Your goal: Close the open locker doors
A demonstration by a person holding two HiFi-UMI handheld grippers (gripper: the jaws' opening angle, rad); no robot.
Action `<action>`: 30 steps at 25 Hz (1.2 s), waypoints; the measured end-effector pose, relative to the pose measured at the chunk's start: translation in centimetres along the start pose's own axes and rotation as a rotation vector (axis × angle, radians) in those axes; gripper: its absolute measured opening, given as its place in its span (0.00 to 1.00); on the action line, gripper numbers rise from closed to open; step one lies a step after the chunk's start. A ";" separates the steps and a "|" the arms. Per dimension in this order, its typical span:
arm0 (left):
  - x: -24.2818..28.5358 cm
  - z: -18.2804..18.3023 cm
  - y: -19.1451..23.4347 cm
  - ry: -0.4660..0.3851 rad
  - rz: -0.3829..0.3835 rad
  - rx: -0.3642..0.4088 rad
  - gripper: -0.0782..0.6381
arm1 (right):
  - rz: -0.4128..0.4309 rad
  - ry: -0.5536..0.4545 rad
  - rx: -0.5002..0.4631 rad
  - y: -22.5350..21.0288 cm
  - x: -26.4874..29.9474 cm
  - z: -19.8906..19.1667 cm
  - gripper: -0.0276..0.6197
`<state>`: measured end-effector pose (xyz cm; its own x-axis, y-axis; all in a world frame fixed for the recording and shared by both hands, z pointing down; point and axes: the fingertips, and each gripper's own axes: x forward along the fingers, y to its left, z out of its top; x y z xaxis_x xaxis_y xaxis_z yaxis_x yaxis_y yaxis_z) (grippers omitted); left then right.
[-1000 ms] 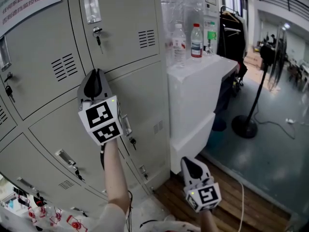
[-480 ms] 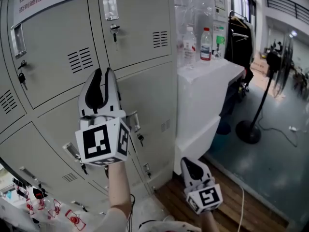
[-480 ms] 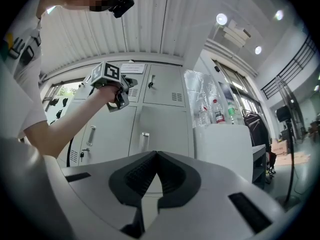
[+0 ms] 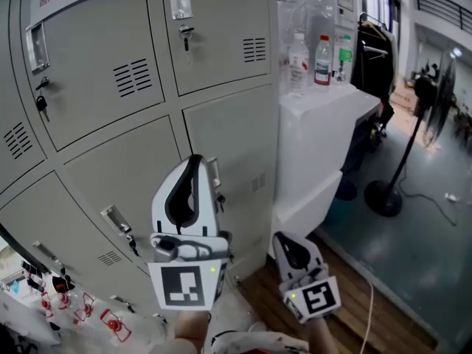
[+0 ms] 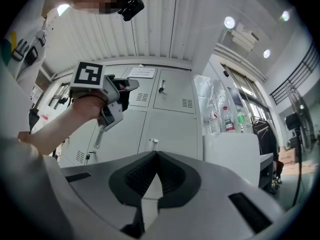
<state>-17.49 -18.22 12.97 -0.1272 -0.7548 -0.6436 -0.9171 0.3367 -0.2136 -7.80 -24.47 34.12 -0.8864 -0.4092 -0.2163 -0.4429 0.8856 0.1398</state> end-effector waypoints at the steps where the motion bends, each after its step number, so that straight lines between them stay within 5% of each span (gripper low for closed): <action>1: -0.9 -0.8 -0.4 0.028 -0.002 -0.013 0.12 | 0.001 0.003 0.002 0.1 -0.1 0.0 0.05; 13: -9.5 -13.4 -4.6 0.337 -0.037 -0.208 0.12 | -0.069 0.000 0.011 -0.9 -1.0 0.3 0.05; 17: -11.7 -16.8 -4.8 0.426 -0.028 -0.203 0.12 | -0.090 0.005 0.005 -1.1 -0.8 -0.1 0.05; 30: -12.8 -19.1 -4.2 0.486 0.002 -0.220 0.12 | -0.099 0.019 0.035 -1.6 -0.4 -1.1 0.05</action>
<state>-19.21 -20.77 36.14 -0.2416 -0.9456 -0.2179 -0.9676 0.2518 -0.0199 -6.91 -25.96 35.04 -0.8408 -0.4992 -0.2093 -0.5241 0.8475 0.0842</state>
